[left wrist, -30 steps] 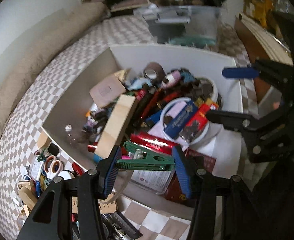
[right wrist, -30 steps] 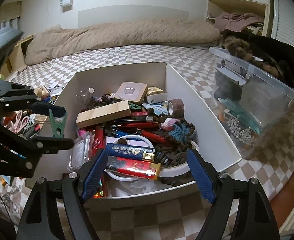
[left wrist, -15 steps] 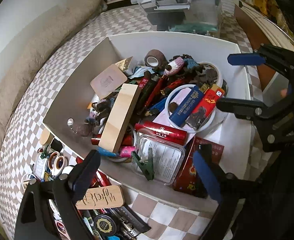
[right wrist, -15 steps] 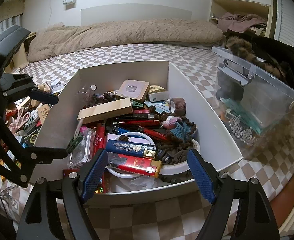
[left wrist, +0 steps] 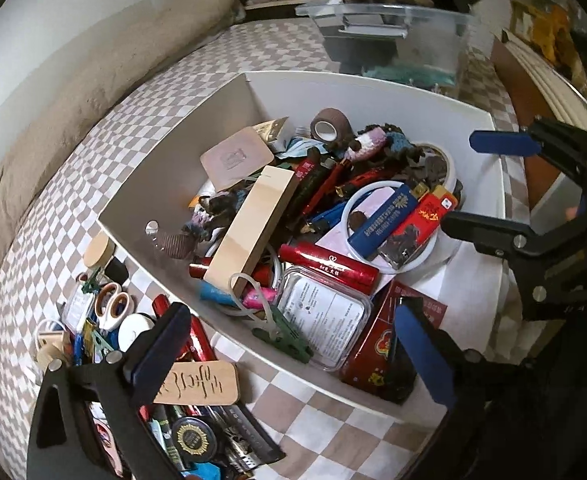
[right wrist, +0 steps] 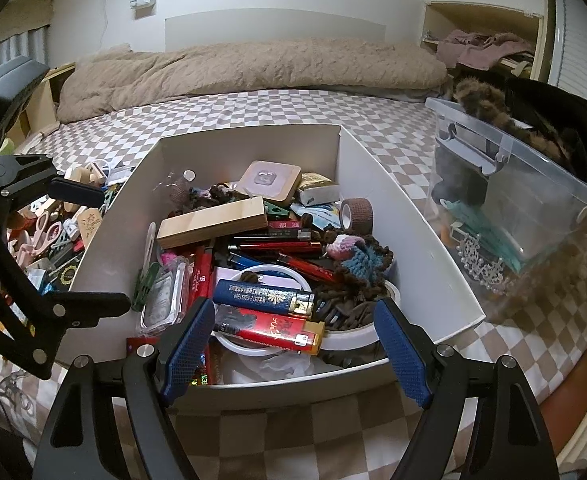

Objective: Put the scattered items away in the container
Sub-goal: 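Release the green clip into the white box with the left gripper, then move both tools back from the box toward the pile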

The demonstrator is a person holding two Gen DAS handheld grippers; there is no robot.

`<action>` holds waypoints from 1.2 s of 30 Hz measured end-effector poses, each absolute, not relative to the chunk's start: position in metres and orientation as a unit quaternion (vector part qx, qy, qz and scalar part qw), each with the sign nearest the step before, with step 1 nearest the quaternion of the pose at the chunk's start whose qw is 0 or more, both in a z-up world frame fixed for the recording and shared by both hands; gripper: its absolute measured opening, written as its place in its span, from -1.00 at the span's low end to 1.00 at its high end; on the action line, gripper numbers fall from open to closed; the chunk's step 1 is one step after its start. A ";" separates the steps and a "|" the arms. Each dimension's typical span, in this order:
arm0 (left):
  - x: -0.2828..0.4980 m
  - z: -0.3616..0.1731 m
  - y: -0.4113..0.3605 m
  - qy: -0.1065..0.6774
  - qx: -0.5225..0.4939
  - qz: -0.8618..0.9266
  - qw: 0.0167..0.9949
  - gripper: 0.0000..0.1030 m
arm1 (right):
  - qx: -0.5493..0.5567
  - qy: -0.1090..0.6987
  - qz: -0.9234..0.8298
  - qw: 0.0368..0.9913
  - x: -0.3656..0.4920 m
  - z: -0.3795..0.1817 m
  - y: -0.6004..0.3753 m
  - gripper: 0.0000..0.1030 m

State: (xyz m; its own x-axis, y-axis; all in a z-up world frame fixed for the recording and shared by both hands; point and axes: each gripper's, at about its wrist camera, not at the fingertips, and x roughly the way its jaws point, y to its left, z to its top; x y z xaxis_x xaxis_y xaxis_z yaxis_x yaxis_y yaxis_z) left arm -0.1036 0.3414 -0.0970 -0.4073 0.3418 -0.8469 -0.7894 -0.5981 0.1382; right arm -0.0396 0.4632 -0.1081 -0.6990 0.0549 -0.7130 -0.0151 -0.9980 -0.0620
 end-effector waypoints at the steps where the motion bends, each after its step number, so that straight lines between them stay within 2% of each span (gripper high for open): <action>1: -0.104 -0.097 0.340 0.268 -0.411 0.796 0.354 0.99 | -0.386 -0.028 0.922 0.019 -0.039 -0.108 0.462 0.59; 4: -0.105 -0.096 0.338 0.255 -0.417 0.797 0.355 0.99 | -0.383 -0.031 0.923 0.018 -0.039 -0.107 0.462 0.60; 5: -0.105 -0.096 0.337 0.248 -0.418 0.799 0.354 0.99 | -0.382 -0.032 0.924 0.019 -0.039 -0.107 0.461 0.70; 6: -0.105 -0.095 0.336 0.242 -0.419 0.801 0.354 0.99 | -0.380 -0.033 0.924 0.021 -0.039 -0.106 0.461 0.92; 7: -0.105 -0.094 0.334 0.235 -0.419 0.803 0.353 0.99 | -0.377 -0.036 0.925 0.023 -0.038 -0.106 0.461 1.00; 25: -0.109 -0.093 0.303 0.176 -0.419 0.828 0.329 0.99 | -0.351 -0.036 0.935 0.041 -0.036 -0.100 0.464 1.00; 36: -0.099 -0.068 0.275 0.124 -0.385 0.859 0.313 0.99 | -0.313 -0.024 0.948 0.042 -0.030 -0.086 0.455 1.00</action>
State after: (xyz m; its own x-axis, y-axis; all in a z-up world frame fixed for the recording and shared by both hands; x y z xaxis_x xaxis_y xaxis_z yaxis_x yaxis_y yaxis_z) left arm -0.0993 0.2755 -0.0685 -0.5070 0.4424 -0.7398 -0.6332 -0.7735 -0.0286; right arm -0.0305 0.4550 -0.0858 -0.8004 0.0939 -0.5921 -0.0641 -0.9954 -0.0712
